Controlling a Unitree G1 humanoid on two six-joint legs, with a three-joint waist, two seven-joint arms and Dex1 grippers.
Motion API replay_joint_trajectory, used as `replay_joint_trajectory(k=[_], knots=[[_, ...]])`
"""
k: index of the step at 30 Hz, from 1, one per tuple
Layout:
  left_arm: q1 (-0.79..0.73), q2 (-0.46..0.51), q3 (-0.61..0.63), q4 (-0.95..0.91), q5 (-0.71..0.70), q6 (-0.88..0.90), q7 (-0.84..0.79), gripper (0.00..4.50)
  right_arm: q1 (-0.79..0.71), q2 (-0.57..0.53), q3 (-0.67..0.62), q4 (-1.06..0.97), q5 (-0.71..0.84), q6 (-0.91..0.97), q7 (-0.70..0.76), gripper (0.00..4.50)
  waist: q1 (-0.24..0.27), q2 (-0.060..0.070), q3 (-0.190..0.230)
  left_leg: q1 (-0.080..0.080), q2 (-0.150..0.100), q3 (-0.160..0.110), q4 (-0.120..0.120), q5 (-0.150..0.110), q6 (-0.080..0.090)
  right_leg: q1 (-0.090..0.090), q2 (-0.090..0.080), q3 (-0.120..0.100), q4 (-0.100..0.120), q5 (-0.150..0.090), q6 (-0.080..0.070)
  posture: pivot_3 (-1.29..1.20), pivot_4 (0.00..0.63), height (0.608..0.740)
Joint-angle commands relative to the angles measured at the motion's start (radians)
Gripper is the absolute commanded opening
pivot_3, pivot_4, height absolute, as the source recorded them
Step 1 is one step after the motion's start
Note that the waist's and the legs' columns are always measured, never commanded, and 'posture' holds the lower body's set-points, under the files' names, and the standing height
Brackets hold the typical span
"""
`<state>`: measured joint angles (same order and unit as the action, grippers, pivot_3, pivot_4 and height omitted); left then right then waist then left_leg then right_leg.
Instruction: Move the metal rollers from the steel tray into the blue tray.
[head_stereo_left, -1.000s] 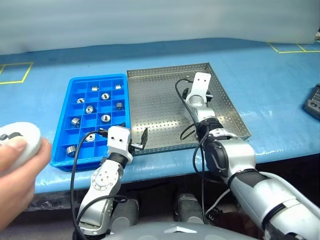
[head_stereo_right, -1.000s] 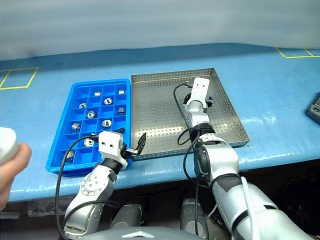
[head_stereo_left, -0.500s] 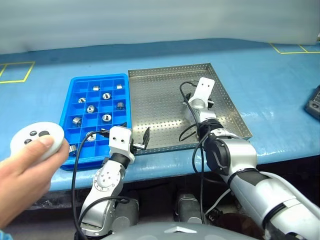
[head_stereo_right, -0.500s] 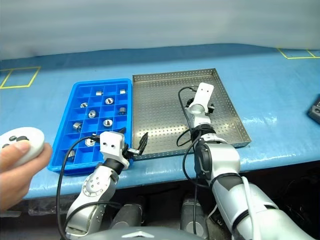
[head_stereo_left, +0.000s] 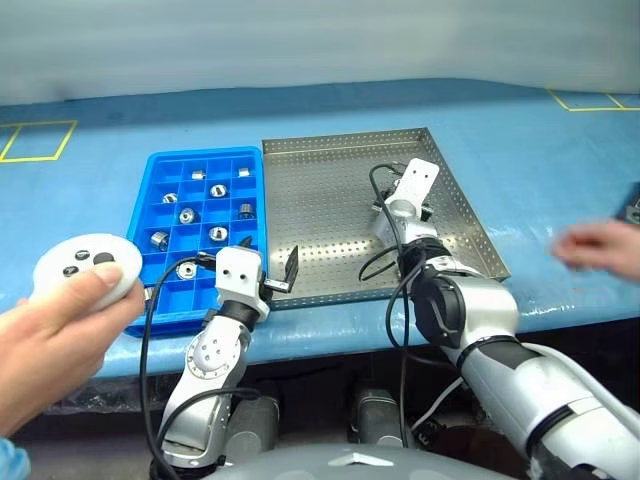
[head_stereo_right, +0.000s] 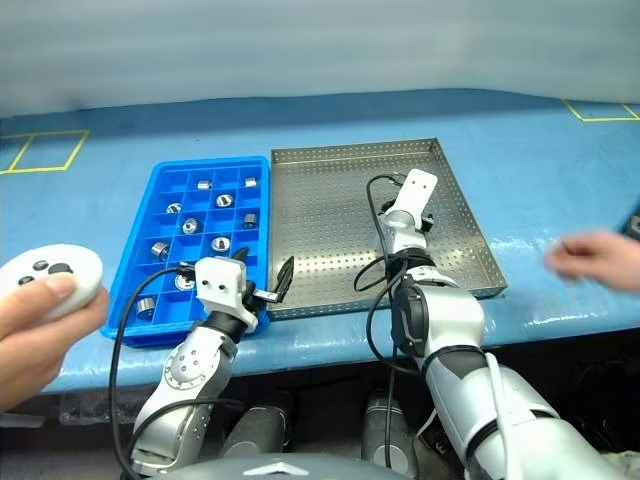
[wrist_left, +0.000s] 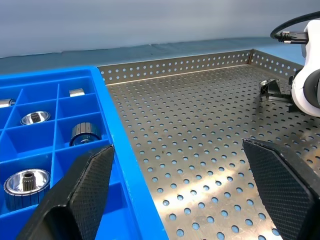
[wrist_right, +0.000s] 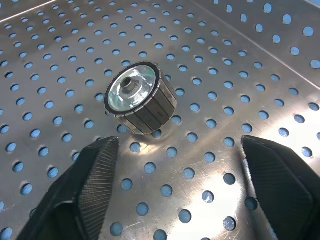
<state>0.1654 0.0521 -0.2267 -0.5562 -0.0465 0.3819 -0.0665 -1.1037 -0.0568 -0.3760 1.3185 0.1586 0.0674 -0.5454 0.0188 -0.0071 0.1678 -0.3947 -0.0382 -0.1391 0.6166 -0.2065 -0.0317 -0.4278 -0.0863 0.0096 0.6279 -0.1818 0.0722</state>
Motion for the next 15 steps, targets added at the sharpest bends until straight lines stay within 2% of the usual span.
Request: replay_joint_trajectory(k=[1, 8, 13, 15], knots=[[-0.008, -0.006, -0.005, -0.016, 0.004, -0.025, -0.002, 4.50, -0.032, 0.017, -0.027, -0.022, 0.034, -0.007, 0.009, 2.85, -0.001, 0.000, 0.000, 0.000, 0.000, 0.000, 0.000, 0.000, 0.000, 0.000, 0.000, 0.000, 0.000, 0.000, 0.000, 0.25, 0.150, 0.740], [-0.011, -0.002, -0.015, -0.008, -0.003, -0.014, -0.017, 4.50, -0.024, 0.064, -0.012, -0.050, 0.031, -0.001, -0.001, 0.60, -0.007, 0.000, 0.000, 0.001, 0.000, 0.000, 0.000, 0.000, 0.000, 0.000, 0.000, 0.000, 0.000, 0.000, 0.000, 0.21, 0.150, 0.740], [-0.026, 0.000, -0.016, 0.001, -0.009, -0.002, -0.034, 4.50, -0.008, 0.111, -0.013, -0.106, 0.042, 0.016, -0.034, 0.60, -0.009, 0.000, 0.000, 0.000, 0.000, 0.000, 0.000, 0.000, 0.000, 0.000, 0.000, 0.000, 0.000, 0.000, 0.000, 0.17, 0.150, 0.740], [-0.031, -0.001, -0.014, 0.006, -0.011, 0.001, -0.037, 4.50, -0.001, 0.129, -0.046, -0.142, 0.094, 0.029, 0.017, 0.60, -0.011, 0.000, 0.000, 0.000, 0.000, 0.000, 0.000, 0.000, 0.000, 0.000, 0.000, 0.000, 0.000, 0.000, 0.000, 0.16, 0.150, 0.740]])
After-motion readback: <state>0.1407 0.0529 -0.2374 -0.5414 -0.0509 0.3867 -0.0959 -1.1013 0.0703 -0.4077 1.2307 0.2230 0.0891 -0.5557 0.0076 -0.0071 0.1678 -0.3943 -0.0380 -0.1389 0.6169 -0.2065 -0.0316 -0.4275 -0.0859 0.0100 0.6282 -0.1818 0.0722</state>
